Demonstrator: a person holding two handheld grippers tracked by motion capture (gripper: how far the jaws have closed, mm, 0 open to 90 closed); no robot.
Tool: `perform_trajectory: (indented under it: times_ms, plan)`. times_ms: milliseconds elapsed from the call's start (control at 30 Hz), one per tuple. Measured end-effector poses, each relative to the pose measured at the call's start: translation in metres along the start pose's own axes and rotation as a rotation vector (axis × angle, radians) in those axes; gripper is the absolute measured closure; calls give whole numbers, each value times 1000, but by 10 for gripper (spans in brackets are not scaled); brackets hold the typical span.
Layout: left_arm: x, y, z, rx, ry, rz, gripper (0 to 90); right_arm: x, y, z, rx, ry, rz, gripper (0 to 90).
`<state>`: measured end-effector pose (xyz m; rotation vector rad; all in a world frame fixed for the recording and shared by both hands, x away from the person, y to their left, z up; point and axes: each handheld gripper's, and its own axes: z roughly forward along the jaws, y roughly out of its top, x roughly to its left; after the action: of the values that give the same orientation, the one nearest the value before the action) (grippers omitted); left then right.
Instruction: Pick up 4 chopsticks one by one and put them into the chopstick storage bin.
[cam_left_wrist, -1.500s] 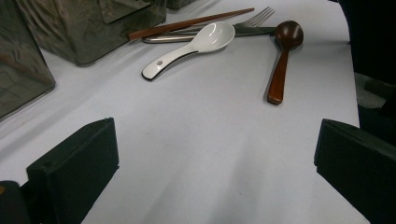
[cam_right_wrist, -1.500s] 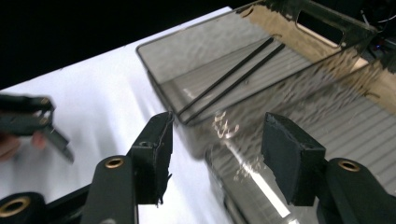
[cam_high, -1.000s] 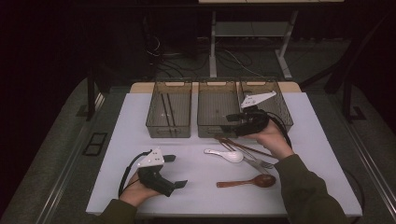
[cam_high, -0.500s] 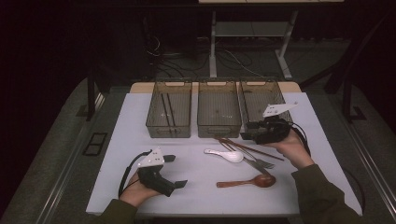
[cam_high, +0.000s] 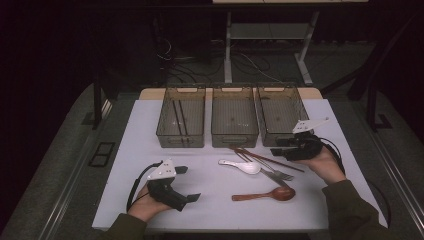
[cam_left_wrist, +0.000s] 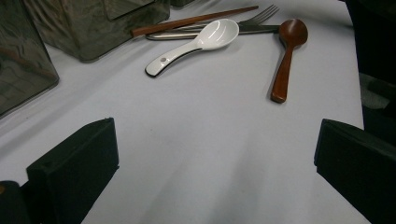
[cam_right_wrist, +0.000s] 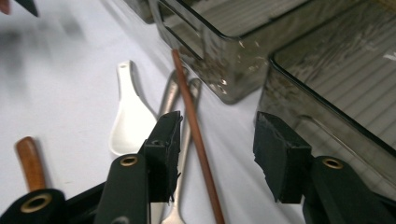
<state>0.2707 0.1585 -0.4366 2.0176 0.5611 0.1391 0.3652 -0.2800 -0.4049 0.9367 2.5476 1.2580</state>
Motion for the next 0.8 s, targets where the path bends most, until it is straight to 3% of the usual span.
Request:
perform_trajectory:
  times_ms: [467,800]
  plan:
    - [0,0,0,2,-2,2,0,-3,-7,20,80,34,-31,681]
    - [0,0,0,2,-2,6,0,-7,-15,33,158,51,-47,740]
